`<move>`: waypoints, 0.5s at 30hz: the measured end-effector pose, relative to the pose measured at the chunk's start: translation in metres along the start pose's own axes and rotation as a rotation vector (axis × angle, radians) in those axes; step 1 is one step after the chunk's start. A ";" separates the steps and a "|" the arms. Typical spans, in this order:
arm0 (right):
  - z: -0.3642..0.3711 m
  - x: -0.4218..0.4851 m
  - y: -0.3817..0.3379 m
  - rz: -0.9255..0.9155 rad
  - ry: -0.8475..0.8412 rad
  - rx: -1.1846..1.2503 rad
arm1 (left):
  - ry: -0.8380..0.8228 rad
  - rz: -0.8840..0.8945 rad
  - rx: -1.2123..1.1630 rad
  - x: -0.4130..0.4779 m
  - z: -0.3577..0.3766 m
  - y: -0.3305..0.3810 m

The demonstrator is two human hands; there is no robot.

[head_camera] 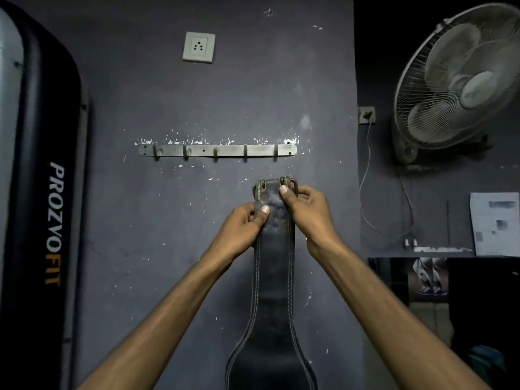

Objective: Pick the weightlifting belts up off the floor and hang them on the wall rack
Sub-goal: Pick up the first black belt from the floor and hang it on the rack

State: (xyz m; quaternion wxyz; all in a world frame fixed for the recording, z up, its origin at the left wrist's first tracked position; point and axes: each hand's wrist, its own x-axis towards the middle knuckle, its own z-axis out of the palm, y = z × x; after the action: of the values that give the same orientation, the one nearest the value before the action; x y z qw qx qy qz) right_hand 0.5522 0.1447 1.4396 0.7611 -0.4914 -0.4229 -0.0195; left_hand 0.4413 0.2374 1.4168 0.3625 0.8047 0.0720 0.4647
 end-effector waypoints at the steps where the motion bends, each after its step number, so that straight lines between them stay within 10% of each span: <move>1: -0.002 0.009 0.006 0.026 0.000 0.045 | 0.029 0.013 0.011 0.012 0.006 -0.006; 15: 0.008 0.138 0.042 -0.374 0.172 -0.108 | 0.425 0.056 0.424 0.161 0.046 -0.006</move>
State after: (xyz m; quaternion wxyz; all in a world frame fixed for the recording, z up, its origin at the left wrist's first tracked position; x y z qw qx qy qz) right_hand 0.6543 0.2261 1.5014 0.7500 -0.4411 -0.4386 -0.2248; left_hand 0.5689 0.2911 1.5109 0.1503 0.7487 0.2196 0.6072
